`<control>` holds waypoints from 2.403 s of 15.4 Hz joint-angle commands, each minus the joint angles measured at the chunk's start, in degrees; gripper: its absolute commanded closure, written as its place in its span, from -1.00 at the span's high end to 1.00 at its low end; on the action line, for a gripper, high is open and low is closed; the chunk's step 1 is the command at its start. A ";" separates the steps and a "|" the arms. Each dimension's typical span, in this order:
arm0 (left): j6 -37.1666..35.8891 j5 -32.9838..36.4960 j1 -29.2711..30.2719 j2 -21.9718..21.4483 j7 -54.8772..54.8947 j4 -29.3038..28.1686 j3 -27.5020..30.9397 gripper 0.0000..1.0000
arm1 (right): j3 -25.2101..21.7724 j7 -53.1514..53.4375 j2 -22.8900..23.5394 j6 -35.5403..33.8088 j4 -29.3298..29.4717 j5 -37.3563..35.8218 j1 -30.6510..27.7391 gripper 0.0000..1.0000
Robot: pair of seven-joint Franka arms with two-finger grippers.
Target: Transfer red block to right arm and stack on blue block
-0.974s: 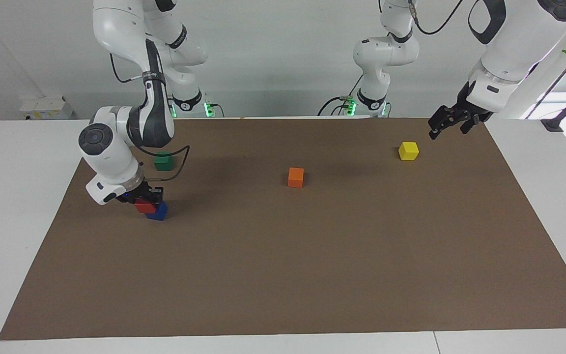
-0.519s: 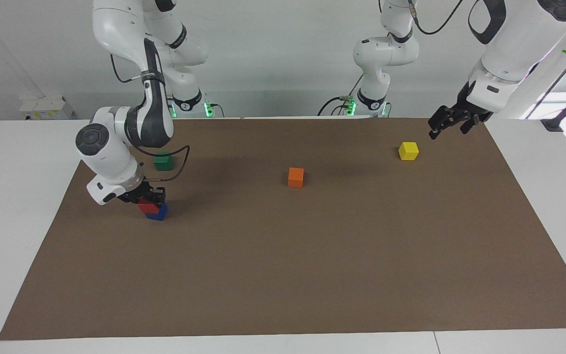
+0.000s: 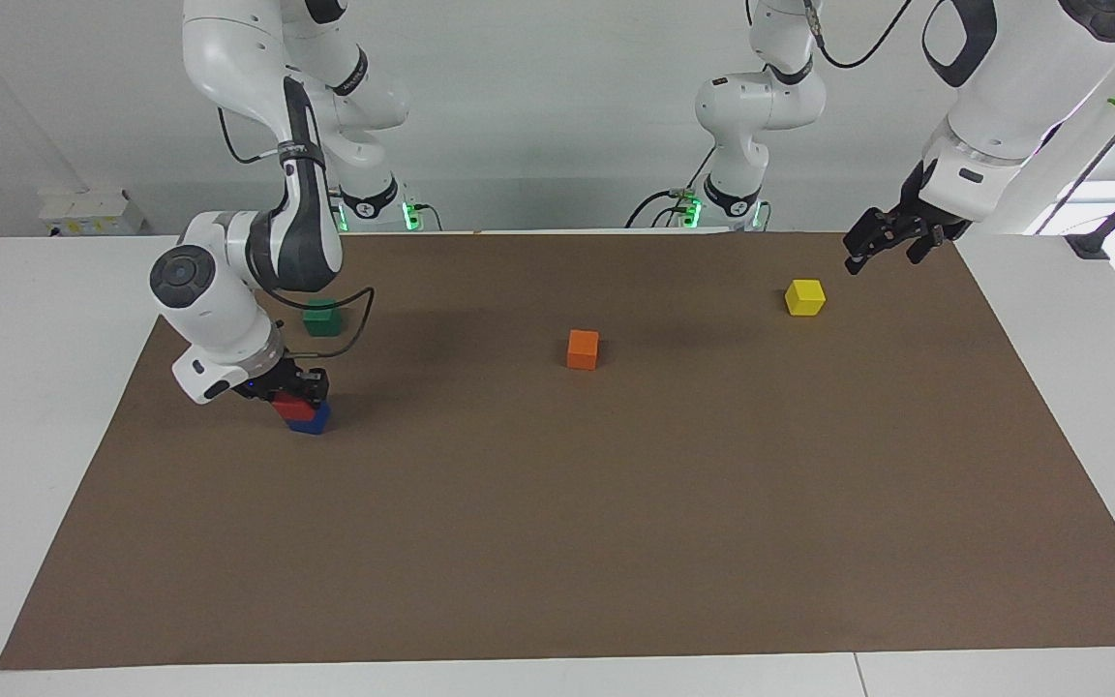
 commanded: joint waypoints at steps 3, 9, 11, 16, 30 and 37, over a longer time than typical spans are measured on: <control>-0.71 1.12 -0.67 -0.80 0.25 -0.52 0.66 1.00 | 0.74 0.80 -0.34 1.07 0.12 0.76 -1.23 1.00; -0.71 1.12 -0.67 -0.80 0.25 -0.52 0.66 1.00 | 0.74 -3.23 -5.78 -0.60 3.90 -0.12 -0.96 1.00; -0.71 1.12 -0.67 -0.80 0.25 -0.52 0.66 1.00 | 0.74 -8.06 -6.67 -1.21 6.62 0.41 -1.22 1.00; -0.71 1.12 -0.67 -0.80 0.25 -0.52 0.66 1.00 | 1.01 -10.19 -10.35 -15.25 15.23 0.76 -1.58 1.00; -0.71 1.12 -0.67 -0.80 0.25 -0.52 0.66 1.00 | 1.36 -11.16 -17.84 -37.05 22.78 -0.73 -4.21 1.00; -0.71 1.12 -0.67 -0.80 0.25 -0.52 0.66 1.00 | 1.27 -11.16 -18.01 -39.54 23.07 -1.61 -4.39 1.00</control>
